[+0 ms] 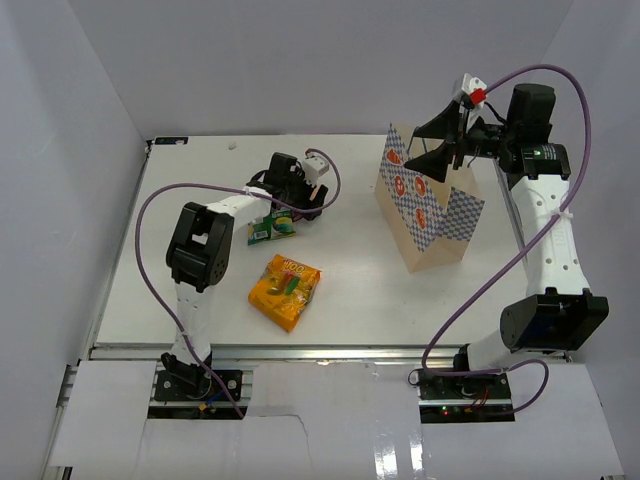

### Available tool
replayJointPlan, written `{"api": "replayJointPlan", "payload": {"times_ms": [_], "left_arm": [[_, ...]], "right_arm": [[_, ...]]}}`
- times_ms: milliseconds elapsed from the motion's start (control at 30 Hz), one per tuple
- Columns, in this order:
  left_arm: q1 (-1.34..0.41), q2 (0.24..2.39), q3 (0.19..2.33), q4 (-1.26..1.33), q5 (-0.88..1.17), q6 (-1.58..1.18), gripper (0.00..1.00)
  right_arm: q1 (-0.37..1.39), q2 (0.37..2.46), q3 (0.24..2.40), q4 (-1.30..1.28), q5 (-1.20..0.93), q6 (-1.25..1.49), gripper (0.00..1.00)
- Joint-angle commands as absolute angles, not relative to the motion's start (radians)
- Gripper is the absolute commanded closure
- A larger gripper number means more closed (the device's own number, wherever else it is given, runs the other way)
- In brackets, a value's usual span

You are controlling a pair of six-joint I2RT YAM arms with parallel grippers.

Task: Place the snacks into the paper bag

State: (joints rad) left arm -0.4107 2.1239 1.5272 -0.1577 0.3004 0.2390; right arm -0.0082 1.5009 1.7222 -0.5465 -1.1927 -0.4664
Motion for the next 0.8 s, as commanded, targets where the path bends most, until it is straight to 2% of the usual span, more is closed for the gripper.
{"api": "replayJointPlan", "payload": {"times_ms": [0, 167, 233, 267, 433, 600, 767], "left_arm": [[-0.411, 2.128, 1.578, -0.198, 0.256, 0.302, 0.16], [-0.413, 2.152, 1.568, -0.245, 0.261, 0.302, 0.23], [-0.413, 2.151, 1.552, -0.247, 0.25, 0.298, 0.32], [-0.413, 2.148, 1.551, -0.247, 0.247, 0.29, 0.42], [-0.414, 2.128, 1.592, -0.244, 0.261, 0.249, 0.61], [-0.414, 2.048, 1.618, -0.203, 0.382, 0.157, 0.69], [-0.413, 1.89, 1.461, -0.109, 0.482, 0.045, 0.7]], "right_arm": [[-0.002, 1.485, 1.717, -0.578, -1.175, -0.512, 0.14], [-0.002, 1.489, 1.701, -0.575, -1.18, -0.506, 0.14], [-0.002, 1.488, 1.697, -0.575, -1.181, -0.505, 0.14], [0.027, 1.488, 1.694, -0.577, -1.18, -0.505, 0.14], [0.067, 1.482, 1.71, -0.624, -1.201, -0.537, 0.14], [0.211, 1.482, 1.741, -0.696, -1.059, -0.563, 0.15], [0.35, 1.488, 1.701, -0.645, -0.917, -0.457, 0.19]]}}
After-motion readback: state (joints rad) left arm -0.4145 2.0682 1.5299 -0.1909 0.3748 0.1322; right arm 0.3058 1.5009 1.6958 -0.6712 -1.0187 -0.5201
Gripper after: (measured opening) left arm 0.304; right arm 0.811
